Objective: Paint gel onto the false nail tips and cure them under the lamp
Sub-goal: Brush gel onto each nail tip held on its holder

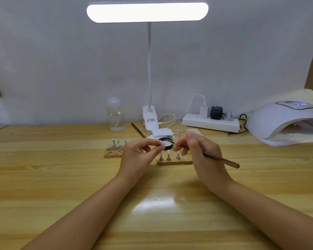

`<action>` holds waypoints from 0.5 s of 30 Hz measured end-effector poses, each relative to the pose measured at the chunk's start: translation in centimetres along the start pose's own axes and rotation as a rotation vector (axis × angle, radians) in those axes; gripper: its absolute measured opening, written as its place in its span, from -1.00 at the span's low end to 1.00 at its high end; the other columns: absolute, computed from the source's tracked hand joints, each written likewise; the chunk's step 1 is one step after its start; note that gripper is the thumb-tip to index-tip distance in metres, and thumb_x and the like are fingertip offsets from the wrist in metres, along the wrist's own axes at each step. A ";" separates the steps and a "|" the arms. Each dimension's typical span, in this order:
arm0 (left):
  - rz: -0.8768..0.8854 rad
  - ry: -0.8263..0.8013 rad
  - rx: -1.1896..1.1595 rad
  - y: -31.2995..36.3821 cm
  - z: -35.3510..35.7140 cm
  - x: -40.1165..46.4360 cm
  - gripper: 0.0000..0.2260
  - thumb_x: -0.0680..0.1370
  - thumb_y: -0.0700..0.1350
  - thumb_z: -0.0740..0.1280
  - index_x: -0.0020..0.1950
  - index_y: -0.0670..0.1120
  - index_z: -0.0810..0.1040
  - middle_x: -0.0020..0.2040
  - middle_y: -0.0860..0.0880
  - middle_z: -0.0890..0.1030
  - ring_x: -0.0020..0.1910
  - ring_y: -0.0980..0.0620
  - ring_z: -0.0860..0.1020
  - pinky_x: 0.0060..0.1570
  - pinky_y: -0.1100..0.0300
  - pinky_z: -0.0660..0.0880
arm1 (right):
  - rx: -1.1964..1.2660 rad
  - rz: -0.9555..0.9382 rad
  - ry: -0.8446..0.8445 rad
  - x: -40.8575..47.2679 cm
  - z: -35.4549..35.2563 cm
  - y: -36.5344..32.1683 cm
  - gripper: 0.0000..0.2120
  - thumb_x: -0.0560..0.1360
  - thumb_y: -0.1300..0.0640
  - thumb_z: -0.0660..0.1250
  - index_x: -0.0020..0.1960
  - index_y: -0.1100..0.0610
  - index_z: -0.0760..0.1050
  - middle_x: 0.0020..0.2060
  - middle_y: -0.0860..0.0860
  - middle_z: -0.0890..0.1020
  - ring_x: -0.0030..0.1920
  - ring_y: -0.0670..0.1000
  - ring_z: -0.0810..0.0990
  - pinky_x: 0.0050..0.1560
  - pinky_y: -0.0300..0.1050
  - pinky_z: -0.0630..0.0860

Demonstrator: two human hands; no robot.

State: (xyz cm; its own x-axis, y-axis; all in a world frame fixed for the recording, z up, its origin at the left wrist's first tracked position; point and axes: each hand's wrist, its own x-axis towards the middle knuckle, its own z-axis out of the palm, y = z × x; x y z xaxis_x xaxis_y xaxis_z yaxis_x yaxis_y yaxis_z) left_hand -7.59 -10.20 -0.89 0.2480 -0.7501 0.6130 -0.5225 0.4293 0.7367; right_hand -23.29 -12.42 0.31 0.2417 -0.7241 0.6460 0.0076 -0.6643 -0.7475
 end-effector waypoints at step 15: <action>0.060 0.001 -0.075 -0.1 0.1 0.0 -0.78 0.36 -0.30 0.46 -0.27 0.04 0.62 -0.35 0.19 0.60 -0.52 0.21 0.33 -0.44 0.45 0.29 | 0.077 0.050 0.023 0.2 -0.4 -0.3 -0.59 0.43 -0.14 0.11 -0.35 0.09 0.56 -0.47 0.05 0.60 -0.43 -0.10 0.55 -0.35 -0.32 0.46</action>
State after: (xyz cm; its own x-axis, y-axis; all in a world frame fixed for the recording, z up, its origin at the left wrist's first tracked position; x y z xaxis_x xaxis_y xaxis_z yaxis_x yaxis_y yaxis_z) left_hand -7.59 -10.27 -1.01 0.2191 -0.7216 0.6567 -0.4740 0.5096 0.7181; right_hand -23.63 -12.43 0.69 0.2215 -0.7608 0.6101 0.0705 -0.6115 -0.7881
